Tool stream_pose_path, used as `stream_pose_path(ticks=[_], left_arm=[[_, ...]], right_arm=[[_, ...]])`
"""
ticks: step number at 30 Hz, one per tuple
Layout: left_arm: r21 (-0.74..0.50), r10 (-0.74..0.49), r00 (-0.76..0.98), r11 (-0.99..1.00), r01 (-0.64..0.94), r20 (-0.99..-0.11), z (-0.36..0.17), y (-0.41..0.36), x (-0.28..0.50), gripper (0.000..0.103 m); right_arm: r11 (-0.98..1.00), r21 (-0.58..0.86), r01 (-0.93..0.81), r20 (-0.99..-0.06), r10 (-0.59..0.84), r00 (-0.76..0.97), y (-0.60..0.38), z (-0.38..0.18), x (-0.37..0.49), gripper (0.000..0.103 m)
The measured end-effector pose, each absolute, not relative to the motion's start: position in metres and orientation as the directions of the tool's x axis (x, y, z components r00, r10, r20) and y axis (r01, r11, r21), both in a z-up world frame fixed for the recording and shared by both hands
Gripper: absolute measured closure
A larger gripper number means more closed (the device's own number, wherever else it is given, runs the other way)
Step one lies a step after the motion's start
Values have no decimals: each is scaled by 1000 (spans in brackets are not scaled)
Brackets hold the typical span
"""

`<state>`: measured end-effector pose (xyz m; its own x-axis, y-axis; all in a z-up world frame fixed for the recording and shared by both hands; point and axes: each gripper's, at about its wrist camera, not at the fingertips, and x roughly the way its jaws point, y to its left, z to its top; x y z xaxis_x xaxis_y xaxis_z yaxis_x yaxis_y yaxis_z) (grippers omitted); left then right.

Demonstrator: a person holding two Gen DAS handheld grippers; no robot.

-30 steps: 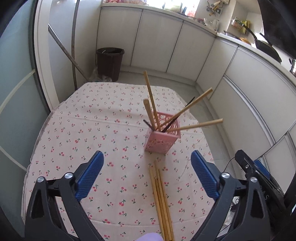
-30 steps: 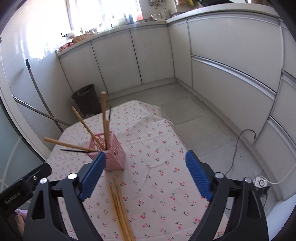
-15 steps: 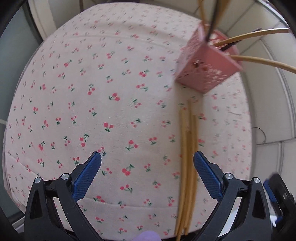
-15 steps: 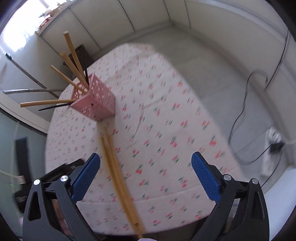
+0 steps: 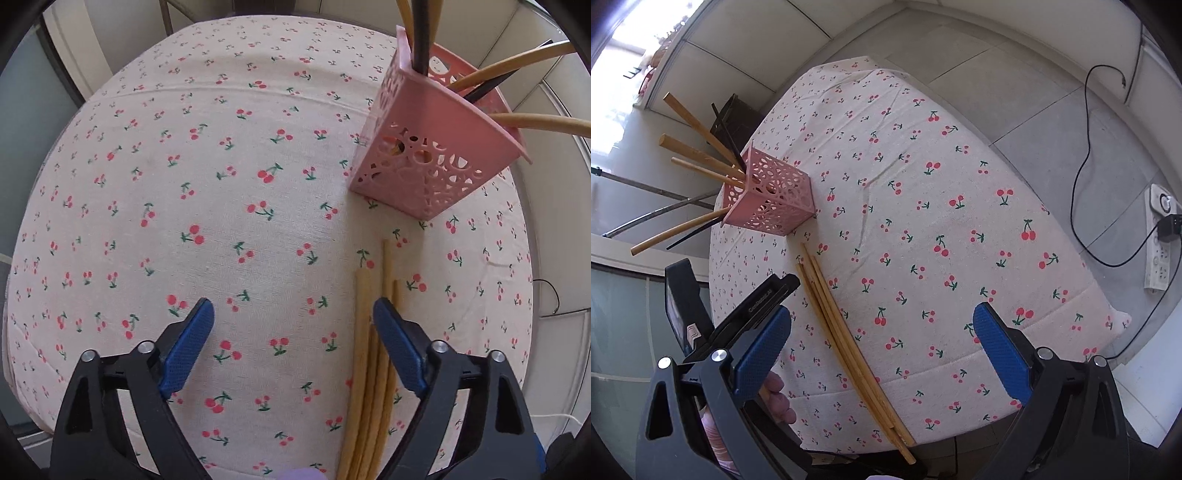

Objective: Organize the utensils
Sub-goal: 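Lower both open grippers back down to the wooden chopstick pile, then grasp a wooden chopstick with the left gripper while the right gripper grasps another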

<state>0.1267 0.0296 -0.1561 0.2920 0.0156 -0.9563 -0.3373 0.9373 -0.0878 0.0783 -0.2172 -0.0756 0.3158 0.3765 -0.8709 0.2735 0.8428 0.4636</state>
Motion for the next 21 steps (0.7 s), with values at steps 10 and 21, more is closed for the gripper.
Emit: stream_pose_path(ticks=[10,21], left_arm=[[-32,38,323,977,-211,-946,-168,-12,126,75],[-348,-269,282,895,-281,-921,-161,55,96,97]], right_arm=[[851,439,287,-882,348,318,-221,-77,81,7],[909,359,211,-922,311,229,-180,-101,94,7]])
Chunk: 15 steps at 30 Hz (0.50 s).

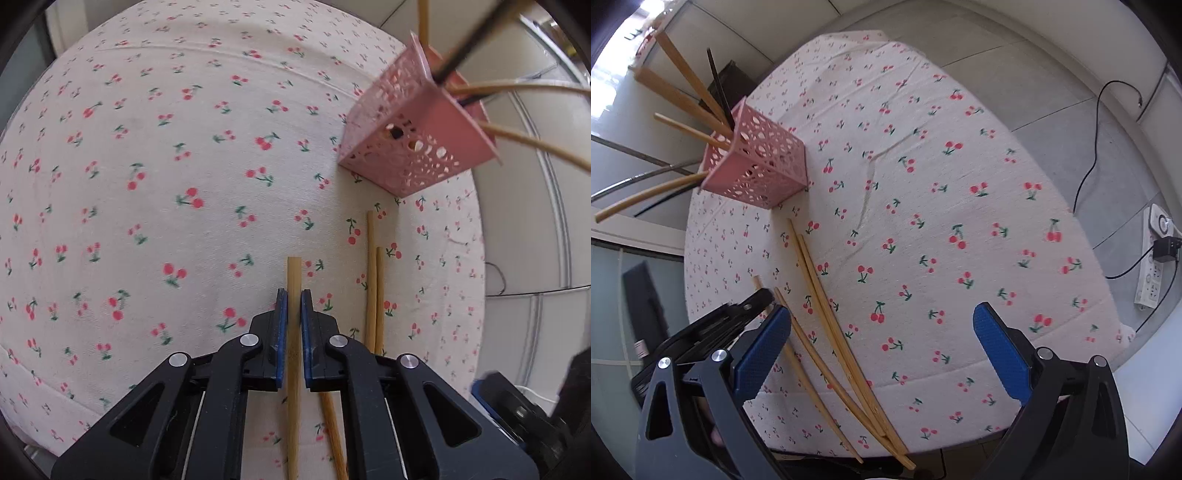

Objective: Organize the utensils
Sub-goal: 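Grasp a wooden chopstick with the left gripper while the right gripper grasps another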

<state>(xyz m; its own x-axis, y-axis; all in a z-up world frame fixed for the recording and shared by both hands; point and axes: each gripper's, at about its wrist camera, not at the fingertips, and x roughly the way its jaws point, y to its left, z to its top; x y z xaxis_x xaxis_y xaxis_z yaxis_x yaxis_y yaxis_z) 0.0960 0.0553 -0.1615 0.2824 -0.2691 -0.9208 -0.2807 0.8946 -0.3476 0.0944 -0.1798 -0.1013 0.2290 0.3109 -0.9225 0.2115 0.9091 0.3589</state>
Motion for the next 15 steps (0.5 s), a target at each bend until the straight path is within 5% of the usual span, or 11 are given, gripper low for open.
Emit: stream_pose_path(ticks=[6,10,15], left_arm=[[-354,-266,332,904,-239,-905,-125,69,86,97],[-350,-260,362,913,-208,-895,-108,77,91,96],[-361,-269,373,910,-203,-888,-98,93,84,96]], right_arm=[[942,290,171,-941,248,229,-148,-119,113,7],[972,202,116,-946,164,279,-128,-123,129,28],[979,176,105,-955,144,259,-112,-136,139,29]])
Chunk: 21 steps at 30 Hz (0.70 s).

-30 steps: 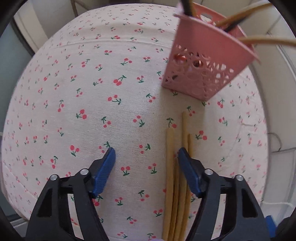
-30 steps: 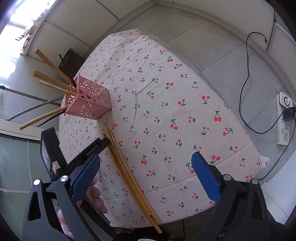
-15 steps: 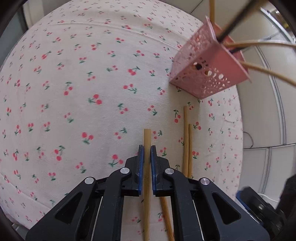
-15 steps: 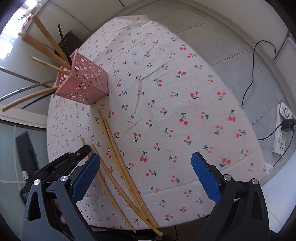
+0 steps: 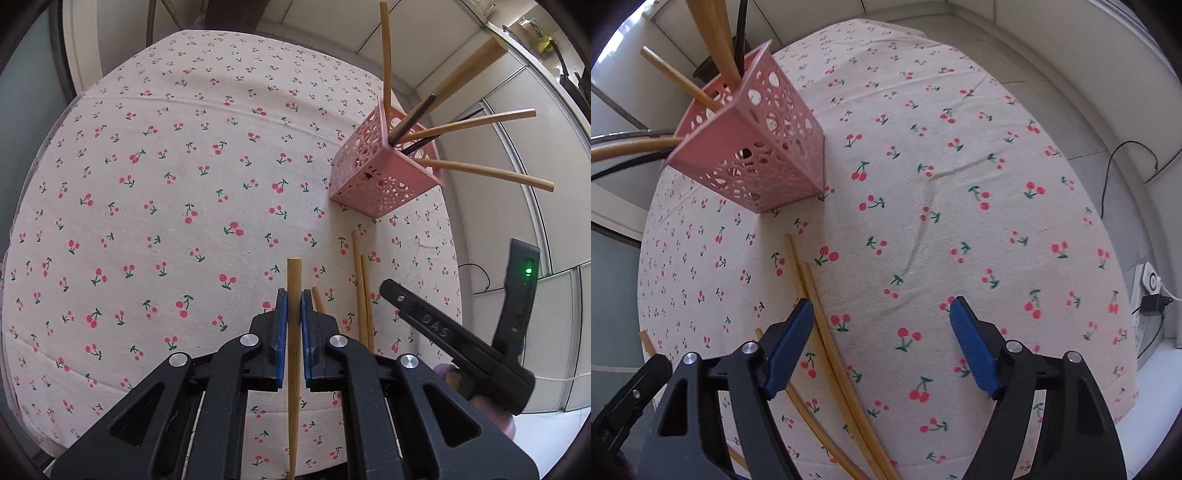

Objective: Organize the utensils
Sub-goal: 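Grasp a wooden chopstick with the left gripper while the right gripper grasps another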

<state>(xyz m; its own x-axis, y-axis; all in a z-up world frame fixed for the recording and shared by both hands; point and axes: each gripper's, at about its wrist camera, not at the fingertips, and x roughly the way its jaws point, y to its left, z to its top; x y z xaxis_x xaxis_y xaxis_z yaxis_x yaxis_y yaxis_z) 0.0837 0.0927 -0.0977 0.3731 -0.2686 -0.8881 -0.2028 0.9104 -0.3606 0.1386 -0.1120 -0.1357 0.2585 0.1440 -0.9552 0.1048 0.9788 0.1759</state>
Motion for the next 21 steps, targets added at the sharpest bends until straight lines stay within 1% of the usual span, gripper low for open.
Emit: stream_pose_path(ticks=[11,13,15,16,17,18,19,20,21], left_arm=[[-371,-278,375,906,-203,-884,-97,96,84,95],[-366,-273,374,908,-204,-886,-97,95,84,95],[-356,-262,380,913,-201,-887,-96,94,84,95],[-352,-258,385,915,-196,-886,-94,93,83,96],[-350,-256,392,918,-188,-883,-92,92,83,96],[-349,-257,397,919,-181,-881,-91,91,83,96],[-353,-263,404,921,-165,-876,-89,89,82,96],[-355,-268,408,922,-154,-873,-87,88,81,97],[-357,-273,418,924,-137,-867,-84,86,80,97]], right_arm=[[999,48,21,-958,41,283,-84,-143,141,29],[1000,16,-12,-958,19,287,-78,-144,139,31],[998,-11,-56,-949,7,315,-69,-143,135,43],[997,-7,-78,-945,19,326,-65,-141,132,56],[995,4,-97,-945,36,325,-61,-140,129,71],[993,30,-111,-946,64,318,-59,-138,126,78],[991,74,-115,-947,106,303,-60,-137,125,90],[986,127,-105,-946,152,285,-63,-136,125,96],[980,177,-91,-942,195,272,-69,-136,125,96]])
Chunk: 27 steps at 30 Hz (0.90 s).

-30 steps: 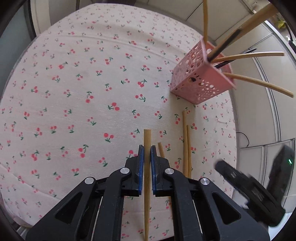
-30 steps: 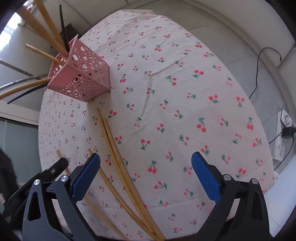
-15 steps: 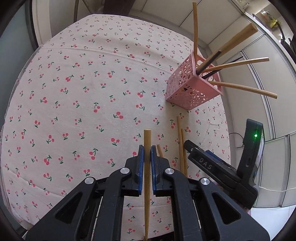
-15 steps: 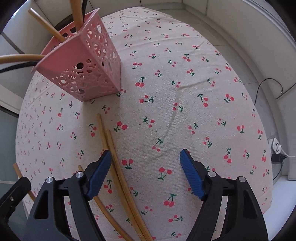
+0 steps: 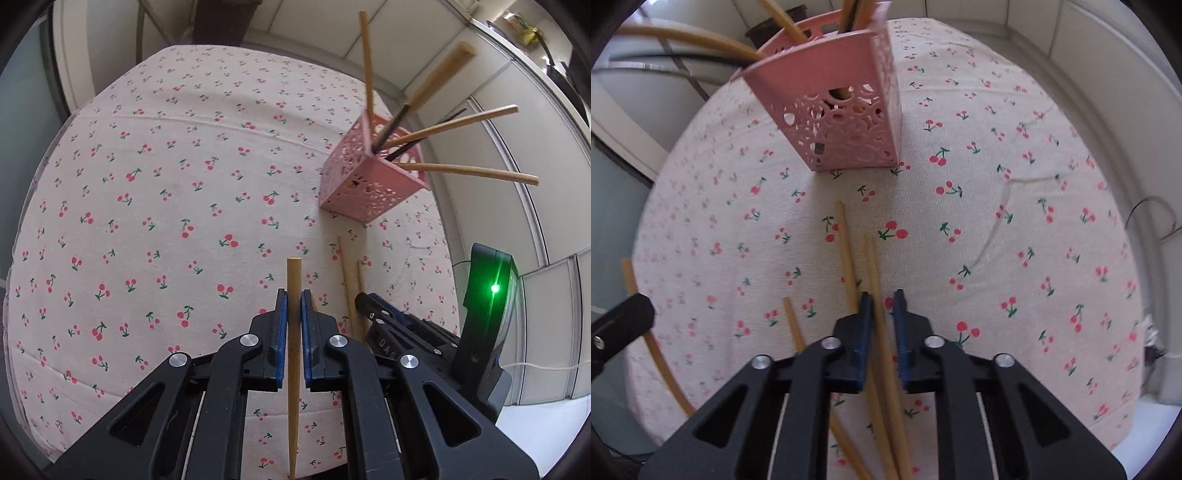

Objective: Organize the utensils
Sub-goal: 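Grasp a wooden chopstick with the left gripper while the right gripper grasps another, then lift both held wooden chopsticks up over the pink basket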

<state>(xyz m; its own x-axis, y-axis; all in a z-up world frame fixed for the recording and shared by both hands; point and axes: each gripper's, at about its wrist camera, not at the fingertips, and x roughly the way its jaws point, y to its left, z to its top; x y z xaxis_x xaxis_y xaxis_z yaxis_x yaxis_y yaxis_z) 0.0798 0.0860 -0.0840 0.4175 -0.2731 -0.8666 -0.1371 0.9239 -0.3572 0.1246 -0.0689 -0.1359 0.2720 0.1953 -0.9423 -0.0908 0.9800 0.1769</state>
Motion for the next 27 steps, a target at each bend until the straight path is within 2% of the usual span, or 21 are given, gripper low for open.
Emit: stream_pose_path(ticks=[3,9,21,27], left_arm=[[-372,-293,443,923,-101,-847,-76,83,76,97],[-393,-332,510,920,-12,-793,-48,78,61,97],[-305,-305,640,945,113,-705,7,61,9,97],[-308,-303,734,942,133,-608,57,59,-2,97]], right_arm=[[958,281,-50,-923,284,259,-89,-132,123,97],[943,319,-90,-862,329,387,-114,-82,96,97],[898,417,-143,-697,417,583,-172,24,32,97],[889,439,-132,-621,406,671,-194,59,25,97]])
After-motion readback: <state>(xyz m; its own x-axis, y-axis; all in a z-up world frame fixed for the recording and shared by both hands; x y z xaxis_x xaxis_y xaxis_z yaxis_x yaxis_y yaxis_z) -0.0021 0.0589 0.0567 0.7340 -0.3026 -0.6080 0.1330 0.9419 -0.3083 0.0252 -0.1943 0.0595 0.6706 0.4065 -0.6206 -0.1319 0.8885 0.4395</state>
